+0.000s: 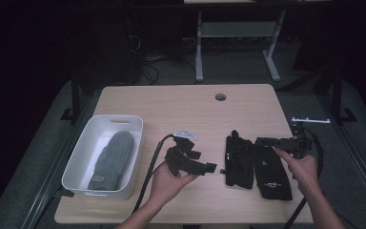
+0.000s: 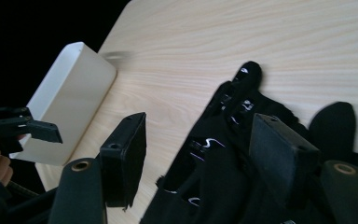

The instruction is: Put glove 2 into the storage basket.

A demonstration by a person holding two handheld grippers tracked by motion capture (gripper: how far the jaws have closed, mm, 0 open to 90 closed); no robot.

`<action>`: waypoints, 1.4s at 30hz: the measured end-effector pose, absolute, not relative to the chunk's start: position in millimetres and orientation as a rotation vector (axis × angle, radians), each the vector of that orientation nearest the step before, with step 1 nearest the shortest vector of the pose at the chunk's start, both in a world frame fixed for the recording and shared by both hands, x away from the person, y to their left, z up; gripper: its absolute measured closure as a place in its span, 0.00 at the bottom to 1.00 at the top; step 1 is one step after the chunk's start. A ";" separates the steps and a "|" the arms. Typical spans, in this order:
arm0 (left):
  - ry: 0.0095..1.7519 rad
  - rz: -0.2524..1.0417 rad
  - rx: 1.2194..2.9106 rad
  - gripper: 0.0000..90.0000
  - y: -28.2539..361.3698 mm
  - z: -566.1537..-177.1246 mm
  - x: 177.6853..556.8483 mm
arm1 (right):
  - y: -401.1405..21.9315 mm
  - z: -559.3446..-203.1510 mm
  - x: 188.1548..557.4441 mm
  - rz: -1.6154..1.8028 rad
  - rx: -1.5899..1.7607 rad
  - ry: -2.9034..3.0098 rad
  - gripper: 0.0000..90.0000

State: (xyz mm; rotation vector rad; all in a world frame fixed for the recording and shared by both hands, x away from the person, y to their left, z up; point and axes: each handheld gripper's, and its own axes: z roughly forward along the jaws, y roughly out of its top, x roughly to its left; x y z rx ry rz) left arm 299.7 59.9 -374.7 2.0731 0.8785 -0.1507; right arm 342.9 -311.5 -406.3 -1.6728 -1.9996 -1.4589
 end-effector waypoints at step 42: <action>0.827 -0.153 2.119 0.24 14.1 -405.0 293.1 | -308.1 -453.3 307.6 -0.921 -1.641 -2.718 0.49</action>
